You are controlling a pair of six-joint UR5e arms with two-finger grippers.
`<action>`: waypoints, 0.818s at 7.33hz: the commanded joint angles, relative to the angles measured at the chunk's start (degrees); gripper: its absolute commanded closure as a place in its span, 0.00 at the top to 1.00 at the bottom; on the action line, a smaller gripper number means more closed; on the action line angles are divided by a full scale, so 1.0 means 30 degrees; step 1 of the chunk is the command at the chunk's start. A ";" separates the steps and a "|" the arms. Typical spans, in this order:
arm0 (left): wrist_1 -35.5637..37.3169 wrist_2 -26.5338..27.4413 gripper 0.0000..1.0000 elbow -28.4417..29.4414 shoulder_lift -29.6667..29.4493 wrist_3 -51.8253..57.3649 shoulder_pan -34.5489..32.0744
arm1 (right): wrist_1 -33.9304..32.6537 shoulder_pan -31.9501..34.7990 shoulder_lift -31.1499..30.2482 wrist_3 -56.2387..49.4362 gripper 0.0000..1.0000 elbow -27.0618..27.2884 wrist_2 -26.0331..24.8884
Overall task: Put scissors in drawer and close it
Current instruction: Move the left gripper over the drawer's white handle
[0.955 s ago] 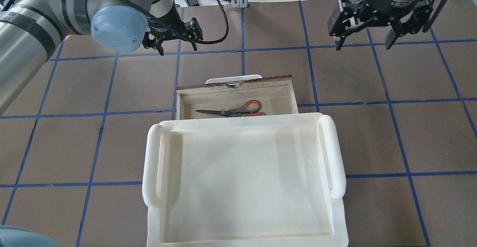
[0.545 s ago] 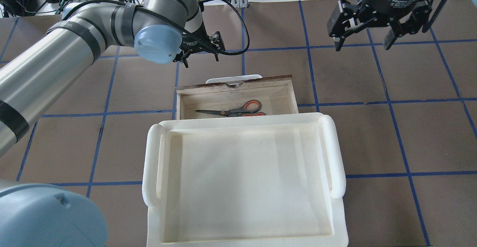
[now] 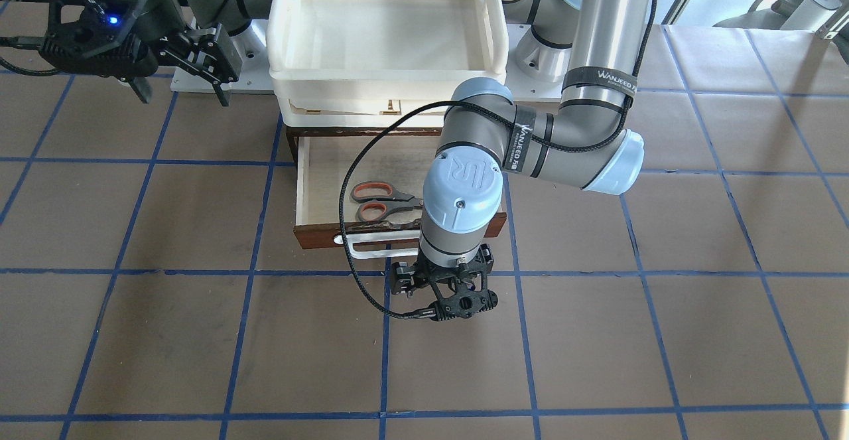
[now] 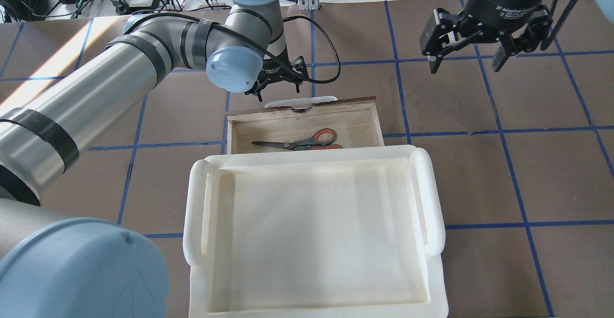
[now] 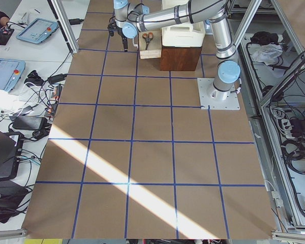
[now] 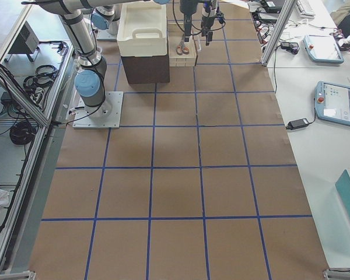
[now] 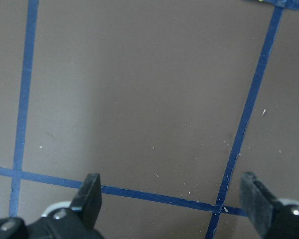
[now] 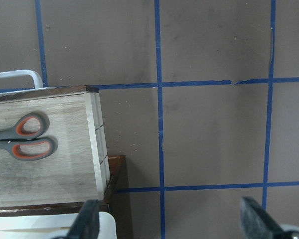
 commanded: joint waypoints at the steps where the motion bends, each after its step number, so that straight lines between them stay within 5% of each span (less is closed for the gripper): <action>1: -0.1876 -0.0760 1.00 0.0013 0.0304 -0.0235 -0.0135 | -0.0046 0.0001 -0.0081 0.0001 1.00 0.0231 0.0015; 6: -0.3754 -0.1059 1.00 0.0042 0.0598 -0.0235 -0.0251 | 0.0012 0.0001 -0.0082 0.0001 0.99 0.0231 0.0015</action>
